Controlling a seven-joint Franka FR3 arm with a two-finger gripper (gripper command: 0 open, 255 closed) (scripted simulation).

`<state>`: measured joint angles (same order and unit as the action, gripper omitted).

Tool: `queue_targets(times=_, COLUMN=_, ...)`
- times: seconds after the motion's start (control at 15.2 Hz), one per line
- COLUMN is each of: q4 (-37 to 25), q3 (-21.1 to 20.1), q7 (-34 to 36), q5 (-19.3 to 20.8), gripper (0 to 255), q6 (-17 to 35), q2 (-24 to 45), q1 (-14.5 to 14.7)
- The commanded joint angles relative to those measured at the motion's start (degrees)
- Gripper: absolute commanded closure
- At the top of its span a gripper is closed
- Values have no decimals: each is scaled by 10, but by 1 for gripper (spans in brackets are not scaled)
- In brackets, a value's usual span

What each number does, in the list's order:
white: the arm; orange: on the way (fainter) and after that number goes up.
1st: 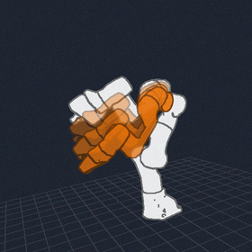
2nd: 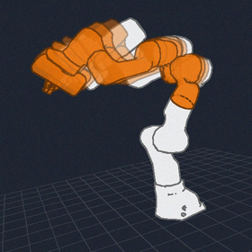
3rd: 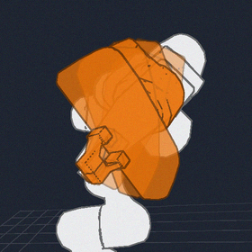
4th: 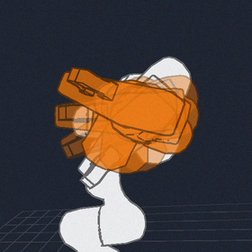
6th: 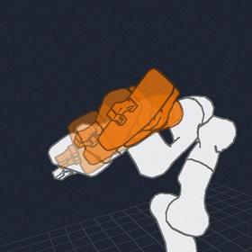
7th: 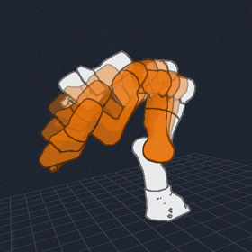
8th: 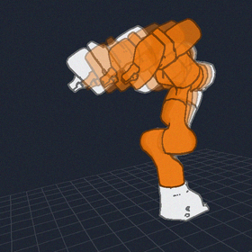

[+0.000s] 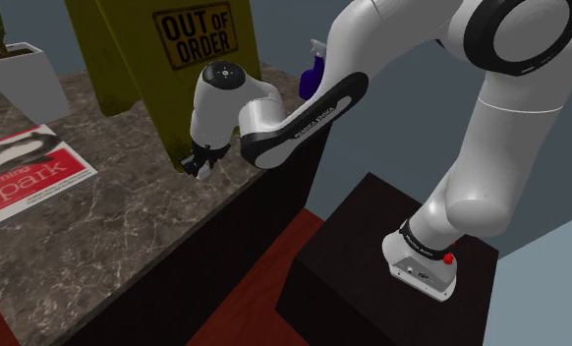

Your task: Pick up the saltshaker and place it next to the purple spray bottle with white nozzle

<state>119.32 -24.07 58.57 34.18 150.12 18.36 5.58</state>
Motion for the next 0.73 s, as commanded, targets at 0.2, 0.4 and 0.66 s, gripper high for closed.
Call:
queue_targets(times=0.2, q4=-1, q3=-7, q7=-12, q5=-14, gripper=255, q6=-10, q2=-11, q1=-5)
queue_targets(times=0.4, q4=-4, q3=-17, q7=-29, q5=-35, gripper=255, q6=-25, q2=-26, q1=-12)
queue_targets(times=0.66, q4=-10, q3=-28, q7=-52, q5=-61, gripper=255, q6=-47, q2=-46, q1=-20)
